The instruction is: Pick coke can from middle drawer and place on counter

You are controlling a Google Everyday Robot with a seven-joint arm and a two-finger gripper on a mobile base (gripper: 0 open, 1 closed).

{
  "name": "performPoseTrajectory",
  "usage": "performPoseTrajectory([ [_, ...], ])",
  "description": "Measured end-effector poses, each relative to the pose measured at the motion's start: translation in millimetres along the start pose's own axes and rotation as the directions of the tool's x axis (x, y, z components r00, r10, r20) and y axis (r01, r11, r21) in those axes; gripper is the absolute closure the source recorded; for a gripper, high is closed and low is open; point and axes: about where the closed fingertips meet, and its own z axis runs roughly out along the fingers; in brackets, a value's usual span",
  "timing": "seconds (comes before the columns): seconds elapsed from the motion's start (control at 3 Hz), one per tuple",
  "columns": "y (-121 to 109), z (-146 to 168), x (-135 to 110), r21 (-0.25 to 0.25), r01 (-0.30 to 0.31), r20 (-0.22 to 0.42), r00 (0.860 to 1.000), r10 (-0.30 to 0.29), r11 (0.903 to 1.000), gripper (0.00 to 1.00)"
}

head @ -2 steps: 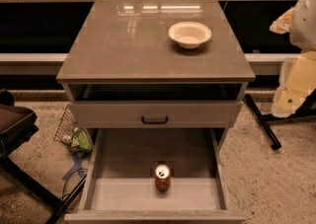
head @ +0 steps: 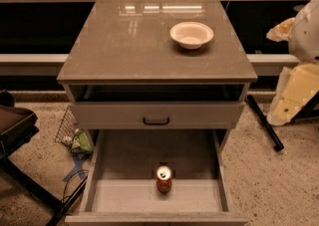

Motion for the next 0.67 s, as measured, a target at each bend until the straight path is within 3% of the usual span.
performPoseTrajectory([
  [0.33, 20, 39, 4, -0.014, 0.022, 0.141, 0.990, -0.020, 0.9997, 0.00],
  [0.67, 32, 83, 8, 0.006, 0.022, 0.306, 0.952, -0.023, 0.9997, 0.00],
])
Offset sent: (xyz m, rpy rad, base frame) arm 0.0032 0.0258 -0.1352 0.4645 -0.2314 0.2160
